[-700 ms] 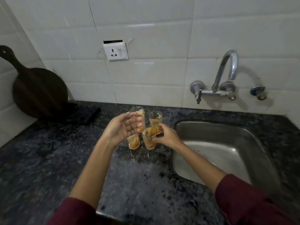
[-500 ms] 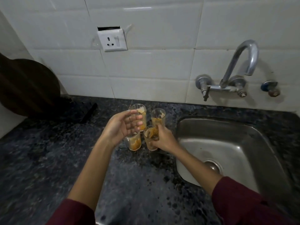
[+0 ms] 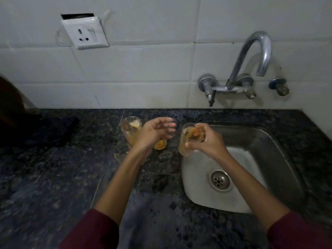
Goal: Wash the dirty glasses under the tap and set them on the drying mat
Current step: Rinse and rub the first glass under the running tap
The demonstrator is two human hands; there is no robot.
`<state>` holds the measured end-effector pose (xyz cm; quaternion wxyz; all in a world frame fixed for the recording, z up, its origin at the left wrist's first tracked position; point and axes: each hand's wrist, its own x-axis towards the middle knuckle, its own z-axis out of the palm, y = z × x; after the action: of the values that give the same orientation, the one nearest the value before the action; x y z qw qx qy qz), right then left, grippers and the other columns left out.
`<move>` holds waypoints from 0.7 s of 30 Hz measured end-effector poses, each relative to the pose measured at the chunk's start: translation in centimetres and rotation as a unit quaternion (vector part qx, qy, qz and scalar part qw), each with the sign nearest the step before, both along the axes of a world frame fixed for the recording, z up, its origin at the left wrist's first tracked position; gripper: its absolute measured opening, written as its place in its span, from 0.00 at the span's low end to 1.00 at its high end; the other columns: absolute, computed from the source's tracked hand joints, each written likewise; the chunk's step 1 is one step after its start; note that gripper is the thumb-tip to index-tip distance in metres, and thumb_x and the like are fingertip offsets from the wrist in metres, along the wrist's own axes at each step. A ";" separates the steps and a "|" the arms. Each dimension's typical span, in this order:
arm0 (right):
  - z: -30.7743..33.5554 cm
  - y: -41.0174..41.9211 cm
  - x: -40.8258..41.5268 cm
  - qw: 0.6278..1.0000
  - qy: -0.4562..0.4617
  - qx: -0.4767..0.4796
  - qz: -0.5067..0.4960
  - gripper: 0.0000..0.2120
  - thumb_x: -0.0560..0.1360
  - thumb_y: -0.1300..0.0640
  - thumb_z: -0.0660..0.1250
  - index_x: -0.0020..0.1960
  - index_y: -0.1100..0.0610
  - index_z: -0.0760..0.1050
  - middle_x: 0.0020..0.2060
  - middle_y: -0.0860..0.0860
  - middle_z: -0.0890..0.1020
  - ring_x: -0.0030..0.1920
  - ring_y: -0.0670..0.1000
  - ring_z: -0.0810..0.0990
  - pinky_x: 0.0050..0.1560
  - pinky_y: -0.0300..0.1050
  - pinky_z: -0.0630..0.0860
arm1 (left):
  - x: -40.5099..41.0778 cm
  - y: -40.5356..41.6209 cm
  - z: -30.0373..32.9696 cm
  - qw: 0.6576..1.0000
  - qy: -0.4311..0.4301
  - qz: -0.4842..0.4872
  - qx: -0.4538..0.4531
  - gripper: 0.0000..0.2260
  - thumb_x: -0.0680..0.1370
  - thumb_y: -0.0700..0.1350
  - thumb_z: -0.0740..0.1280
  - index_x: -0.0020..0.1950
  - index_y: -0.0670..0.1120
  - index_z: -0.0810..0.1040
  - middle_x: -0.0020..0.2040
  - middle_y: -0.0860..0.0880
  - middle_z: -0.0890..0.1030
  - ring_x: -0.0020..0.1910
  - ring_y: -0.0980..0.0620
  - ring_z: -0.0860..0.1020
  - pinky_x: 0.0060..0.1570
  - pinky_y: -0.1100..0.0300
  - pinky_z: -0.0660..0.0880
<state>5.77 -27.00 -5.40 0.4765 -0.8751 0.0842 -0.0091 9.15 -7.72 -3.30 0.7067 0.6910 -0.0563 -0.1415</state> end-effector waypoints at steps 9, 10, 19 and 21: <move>3.5 -6.5 1.7 0.998 -0.019 0.051 0.016 0.31 0.65 0.48 0.76 0.64 0.53 0.71 0.53 0.48 0.80 0.54 0.47 0.79 0.59 0.43 0.75 | 2.6 -10.3 -2.5 0.985 -0.086 -0.095 0.116 0.29 0.54 0.52 0.78 0.54 0.56 0.77 0.52 0.51 0.83 0.51 0.53 0.81 0.55 0.54 0.78; 3.9 -7.1 2.1 0.996 -0.005 0.087 0.035 0.27 0.68 0.44 0.72 0.63 0.53 0.73 0.55 0.48 0.81 0.55 0.47 0.79 0.60 0.44 0.74 | 3.1 -10.7 -2.5 0.983 -0.100 -0.076 0.134 0.27 0.53 0.54 0.78 0.51 0.57 0.77 0.51 0.52 0.83 0.50 0.53 0.82 0.55 0.53 0.78; 4.0 -7.9 9.7 0.984 -0.056 -0.170 -0.019 0.17 0.79 0.51 0.59 0.59 0.63 0.70 0.42 0.57 0.80 0.46 0.59 0.78 0.42 0.47 0.70 | 4.3 -9.8 -1.9 0.978 -0.106 -0.013 0.180 0.28 0.55 0.50 0.80 0.54 0.51 0.79 0.49 0.52 0.85 0.49 0.53 0.83 0.56 0.47 0.78; 2.9 -7.1 11.1 0.967 -0.066 -0.246 -0.022 0.20 0.78 0.52 0.61 0.64 0.64 0.66 0.48 0.60 0.80 0.50 0.61 0.78 0.43 0.49 0.71 | 4.0 -9.3 -2.0 0.979 -0.099 -0.010 0.176 0.25 0.57 0.48 0.81 0.52 0.52 0.79 0.48 0.51 0.85 0.47 0.53 0.84 0.54 0.47 0.79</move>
<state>16.91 -34.12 -2.47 0.2505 -0.9608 0.0670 -0.0981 13.18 -17.02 -5.30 0.5632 0.8147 -0.1070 -0.0876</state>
